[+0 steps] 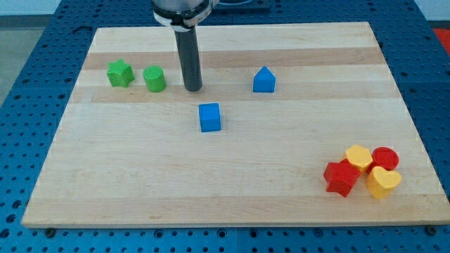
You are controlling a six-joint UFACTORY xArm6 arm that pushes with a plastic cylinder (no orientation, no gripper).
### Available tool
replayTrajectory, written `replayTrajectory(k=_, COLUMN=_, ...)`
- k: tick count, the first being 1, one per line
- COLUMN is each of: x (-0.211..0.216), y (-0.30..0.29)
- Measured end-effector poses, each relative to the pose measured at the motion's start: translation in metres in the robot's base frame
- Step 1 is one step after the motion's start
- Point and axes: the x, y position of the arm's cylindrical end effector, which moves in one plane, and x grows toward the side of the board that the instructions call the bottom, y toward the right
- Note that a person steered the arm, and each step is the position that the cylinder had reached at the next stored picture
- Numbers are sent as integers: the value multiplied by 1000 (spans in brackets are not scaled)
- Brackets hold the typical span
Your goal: Slide the blue triangle to the center of the board
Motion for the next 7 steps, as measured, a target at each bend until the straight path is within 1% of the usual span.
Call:
replayTrajectory(k=1, x=0, y=-45)
replayTrajectory(k=2, x=-15, y=-77)
replayTrajectory(k=3, x=-28, y=-79)
replayTrajectory(k=4, x=-28, y=-36)
replayTrajectory(k=5, x=-28, y=20)
replayTrajectory(k=6, x=-29, y=23)
replayTrajectory(k=7, x=-44, y=29)
